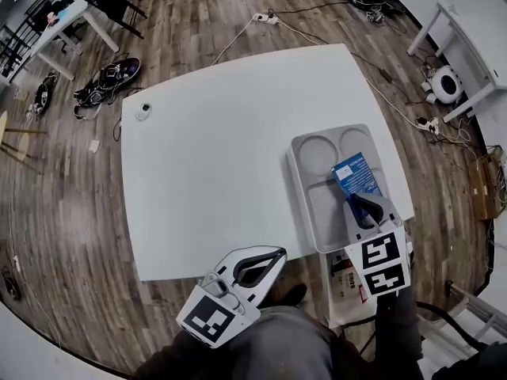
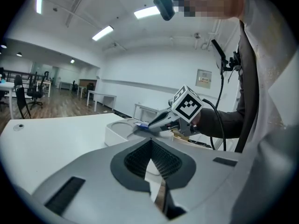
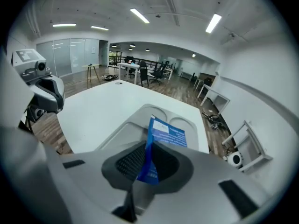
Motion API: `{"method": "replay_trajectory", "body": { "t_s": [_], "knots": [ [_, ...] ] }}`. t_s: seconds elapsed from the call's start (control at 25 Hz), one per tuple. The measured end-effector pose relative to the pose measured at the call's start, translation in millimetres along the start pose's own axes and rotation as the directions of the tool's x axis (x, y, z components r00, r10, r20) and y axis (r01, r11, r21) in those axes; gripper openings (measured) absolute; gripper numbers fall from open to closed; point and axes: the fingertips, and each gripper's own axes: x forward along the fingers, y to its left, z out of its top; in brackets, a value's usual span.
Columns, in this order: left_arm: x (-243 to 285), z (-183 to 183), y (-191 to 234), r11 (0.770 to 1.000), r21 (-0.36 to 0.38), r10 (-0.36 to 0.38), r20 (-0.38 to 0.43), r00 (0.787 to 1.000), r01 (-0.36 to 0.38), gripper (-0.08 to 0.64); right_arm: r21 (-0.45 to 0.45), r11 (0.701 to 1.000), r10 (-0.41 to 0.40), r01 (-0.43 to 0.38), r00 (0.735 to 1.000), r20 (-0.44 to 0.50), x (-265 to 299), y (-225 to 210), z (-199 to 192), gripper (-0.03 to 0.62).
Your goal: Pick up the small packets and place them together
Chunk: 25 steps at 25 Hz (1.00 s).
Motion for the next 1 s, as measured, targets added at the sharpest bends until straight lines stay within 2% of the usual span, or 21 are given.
{"method": "replay_trajectory", "body": {
  "t_s": [0.12,0.2,0.24,0.28,0.48,0.68,0.84,1.0],
  "knots": [
    [-1,-5,7,1.000,-0.013,0.001,-0.006,1.000,-0.002,-0.009,0.053,0.993,0.105,-0.106,0.994,0.024,8,16,4,0.074],
    [-2,-9,6,1.000,-0.016,0.001,-0.009,1.000,-0.001,-0.009,0.091,0.977,0.186,-0.192,0.980,0.071,5,29,10,0.184],
    [-3,-9,5,1.000,-0.018,0.001,-0.011,1.000,-0.001,-0.009,0.104,0.970,0.207,-0.217,0.973,0.101,0,33,14,0.210],
    [-5,-10,3,1.000,-0.020,0.000,-0.012,1.000,-0.001,-0.009,0.112,0.968,0.209,-0.224,0.969,0.133,-7,34,19,0.210],
    [-4,5,-24,1.000,0.020,-0.016,0.019,1.000,0.016,-0.009,0.130,0.985,0.077,-0.111,0.966,0.245,-65,6,22,0.209],
    [0,11,-72,0.996,0.061,-0.062,0.033,0.998,0.060,-0.009,0.200,0.979,-0.025,-0.024,0.971,0.237,-118,-16,-28,0.209],
    [6,5,-103,0.992,0.077,-0.101,0.010,0.995,0.100,-0.009,0.235,0.971,-0.009,-0.031,0.986,0.168,-128,4,-86,0.209],
    [12,-2,-119,0.989,0.073,-0.127,-0.026,0.992,0.128,-0.009,0.172,0.983,0.047,-0.060,0.996,0.080,-116,41,-121,0.209]
  ]
}}
